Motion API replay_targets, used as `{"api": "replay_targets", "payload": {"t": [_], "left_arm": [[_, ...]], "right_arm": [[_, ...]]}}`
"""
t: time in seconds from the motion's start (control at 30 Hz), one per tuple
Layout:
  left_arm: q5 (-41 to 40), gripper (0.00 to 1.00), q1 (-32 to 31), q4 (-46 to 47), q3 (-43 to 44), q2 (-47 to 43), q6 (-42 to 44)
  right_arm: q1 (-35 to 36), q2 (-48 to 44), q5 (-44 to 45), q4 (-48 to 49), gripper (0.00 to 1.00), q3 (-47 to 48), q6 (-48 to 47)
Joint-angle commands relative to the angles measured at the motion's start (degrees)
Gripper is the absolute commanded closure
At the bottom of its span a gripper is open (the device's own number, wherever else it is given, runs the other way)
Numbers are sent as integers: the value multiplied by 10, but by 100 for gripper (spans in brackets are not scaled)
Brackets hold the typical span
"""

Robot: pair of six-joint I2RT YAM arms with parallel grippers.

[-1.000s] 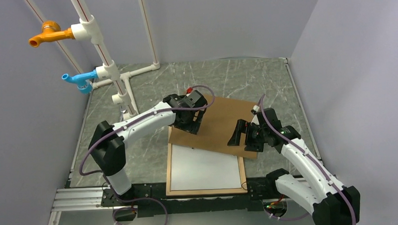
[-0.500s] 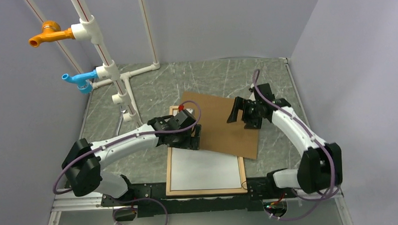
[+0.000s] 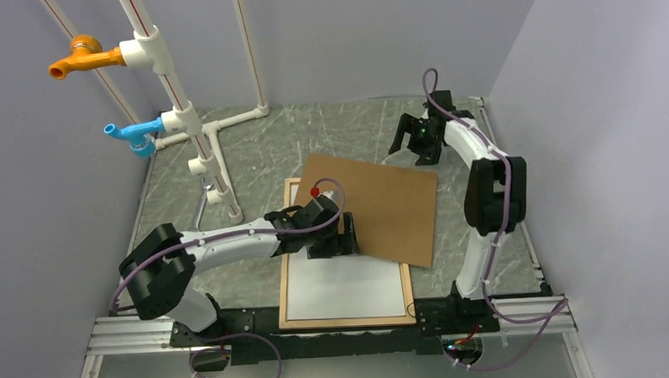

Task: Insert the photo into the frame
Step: Place the photo frame item in the photo frame, then adjust the photo frame item on the photo frame.

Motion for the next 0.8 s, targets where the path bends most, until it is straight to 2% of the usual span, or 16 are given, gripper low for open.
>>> {"api": "replay_targets", "payload": {"t": [0.0,0.17,0.53,0.77], "left_arm": [[33,9,-5,69,-6,25,-32],[46,8,-6,98,-18,47,-47],[-3,6,-5,73,15,82,-29],[-34,6,-4,28,42,69,-8]], "right_arm": [[-3,81,32,-44,0,98,-32],[-7,128,23,-74,0,131,-43],[-16,33,-39,-23,0,-52,-44],[-21,-73,-71,-2,0,-167,-41]]}}
